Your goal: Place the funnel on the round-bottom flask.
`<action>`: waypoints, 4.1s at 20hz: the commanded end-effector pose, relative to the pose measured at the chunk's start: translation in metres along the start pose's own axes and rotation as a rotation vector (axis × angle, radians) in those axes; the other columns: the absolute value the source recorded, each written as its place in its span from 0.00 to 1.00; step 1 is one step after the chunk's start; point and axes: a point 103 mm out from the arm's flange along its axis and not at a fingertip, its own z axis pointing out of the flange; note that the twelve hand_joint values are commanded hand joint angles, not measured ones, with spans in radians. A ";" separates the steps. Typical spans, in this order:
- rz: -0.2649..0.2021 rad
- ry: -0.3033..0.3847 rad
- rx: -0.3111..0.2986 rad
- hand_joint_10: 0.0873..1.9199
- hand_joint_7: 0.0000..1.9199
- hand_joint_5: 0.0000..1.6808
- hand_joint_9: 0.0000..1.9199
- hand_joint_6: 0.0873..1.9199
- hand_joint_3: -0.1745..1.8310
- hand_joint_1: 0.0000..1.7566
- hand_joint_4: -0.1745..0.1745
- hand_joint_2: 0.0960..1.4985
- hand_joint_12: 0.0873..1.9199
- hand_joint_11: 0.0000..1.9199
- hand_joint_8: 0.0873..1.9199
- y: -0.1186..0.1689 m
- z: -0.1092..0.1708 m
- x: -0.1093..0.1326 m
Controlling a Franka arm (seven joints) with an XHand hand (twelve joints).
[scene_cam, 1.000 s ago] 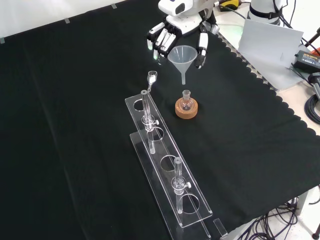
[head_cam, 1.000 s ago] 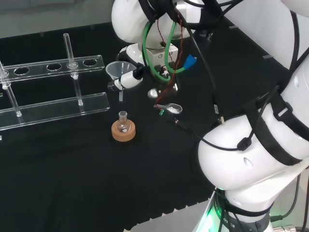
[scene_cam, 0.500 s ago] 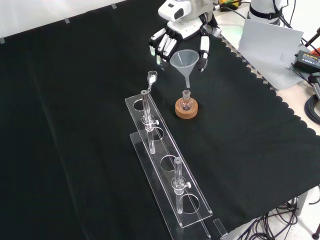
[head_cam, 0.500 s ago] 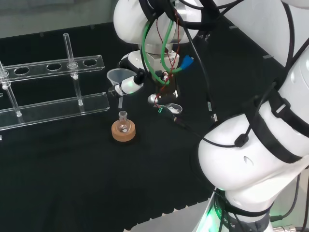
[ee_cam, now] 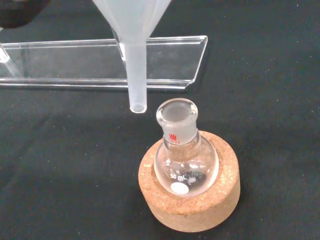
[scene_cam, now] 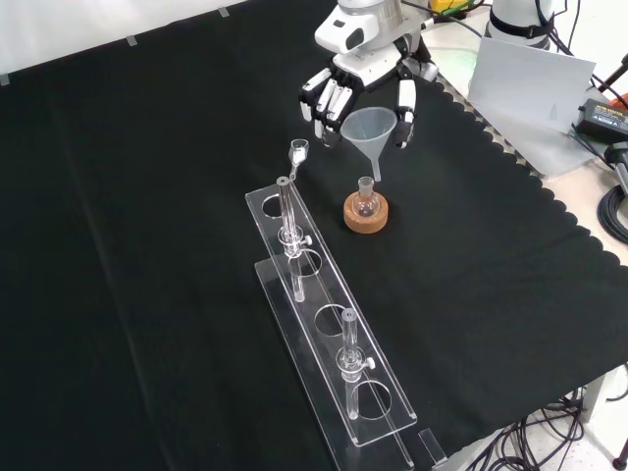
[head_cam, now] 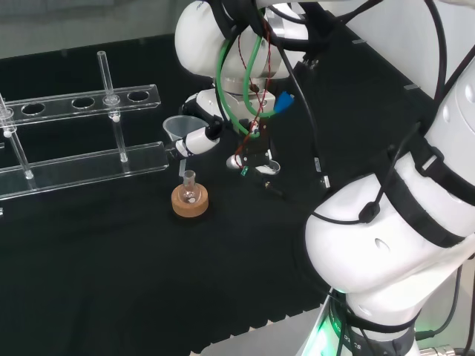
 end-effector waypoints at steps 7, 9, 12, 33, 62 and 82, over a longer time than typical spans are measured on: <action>0.004 -0.040 -0.029 0.22 0.49 0.37 0.32 0.14 0.14 0.42 0.38 0.49 0.63 0.00 0.22 0.000 -0.007 -0.012; -0.001 -0.051 -0.030 0.22 0.49 0.36 0.32 0.14 0.14 0.42 0.38 0.49 0.63 0.00 0.22 0.001 -0.006 -0.012; 0.001 -0.052 -0.025 0.22 0.49 0.36 0.32 0.14 0.15 0.42 0.38 0.49 0.63 0.00 0.22 0.002 -0.003 -0.013; 0.020 -0.038 -0.032 0.22 0.49 0.36 0.32 0.15 0.15 0.43 0.38 0.49 0.64 0.00 0.22 0.013 0.002 -0.028; 0.016 -0.029 0.004 0.22 0.49 0.36 0.32 0.16 0.16 0.43 0.38 0.48 0.64 0.00 0.22 0.003 0.012 -0.026; 0.010 -0.015 0.017 0.22 0.49 0.36 0.32 0.17 0.17 0.43 0.38 0.48 0.64 0.00 0.22 0.017 0.030 -0.023</action>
